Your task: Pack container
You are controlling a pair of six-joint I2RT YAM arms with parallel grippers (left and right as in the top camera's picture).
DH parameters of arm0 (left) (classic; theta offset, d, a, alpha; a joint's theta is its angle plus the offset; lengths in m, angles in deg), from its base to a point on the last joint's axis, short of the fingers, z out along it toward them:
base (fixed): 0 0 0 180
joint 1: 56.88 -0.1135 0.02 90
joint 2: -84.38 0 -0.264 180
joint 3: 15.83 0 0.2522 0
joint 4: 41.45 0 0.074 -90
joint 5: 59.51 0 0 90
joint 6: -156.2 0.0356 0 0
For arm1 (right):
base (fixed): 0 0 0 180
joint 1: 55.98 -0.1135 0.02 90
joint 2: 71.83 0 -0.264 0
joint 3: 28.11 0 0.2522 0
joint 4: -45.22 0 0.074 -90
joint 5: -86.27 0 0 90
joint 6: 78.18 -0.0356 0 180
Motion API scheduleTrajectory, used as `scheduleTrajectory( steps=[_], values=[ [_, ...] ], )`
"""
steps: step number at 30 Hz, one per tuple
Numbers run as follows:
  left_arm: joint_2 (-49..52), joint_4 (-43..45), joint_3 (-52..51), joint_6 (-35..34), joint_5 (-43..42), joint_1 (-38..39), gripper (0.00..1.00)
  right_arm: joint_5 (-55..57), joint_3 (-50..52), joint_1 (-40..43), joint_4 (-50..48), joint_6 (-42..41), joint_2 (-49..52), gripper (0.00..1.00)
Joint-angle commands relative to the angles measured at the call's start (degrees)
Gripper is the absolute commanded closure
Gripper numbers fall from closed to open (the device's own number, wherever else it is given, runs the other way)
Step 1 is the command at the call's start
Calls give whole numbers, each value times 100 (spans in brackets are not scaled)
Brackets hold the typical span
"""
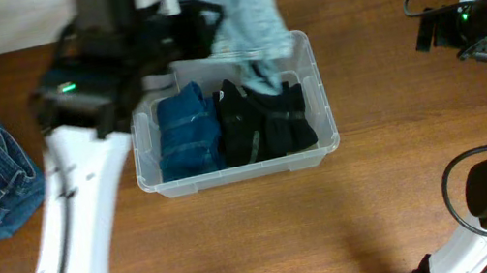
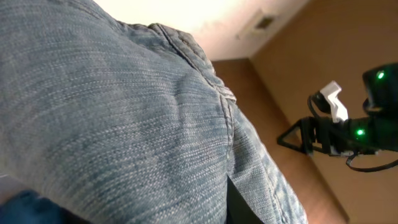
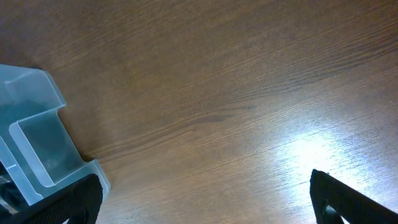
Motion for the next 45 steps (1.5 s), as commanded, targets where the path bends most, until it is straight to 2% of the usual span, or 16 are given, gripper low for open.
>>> scheduleTrajectory(
  steps=[1,7,21,36,45],
  values=[
    [365,369,162,-339,264,319,100,50,-31,4,13,-2,-46,1],
    [857,769,162,-389,-175,575,100,50,-31,4,13,-2,-46,2],
    [1523,767,155,-389,-599,758,100,50,-31,4,13,-2,-46,1],
    [1705,719,-337,-387,-564,955,100,50,-31,4,13,-2,-46,1],
    [1703,210,-516,-227,-221,955,100,50,-31,4,13,-2,-46,2]
  ],
)
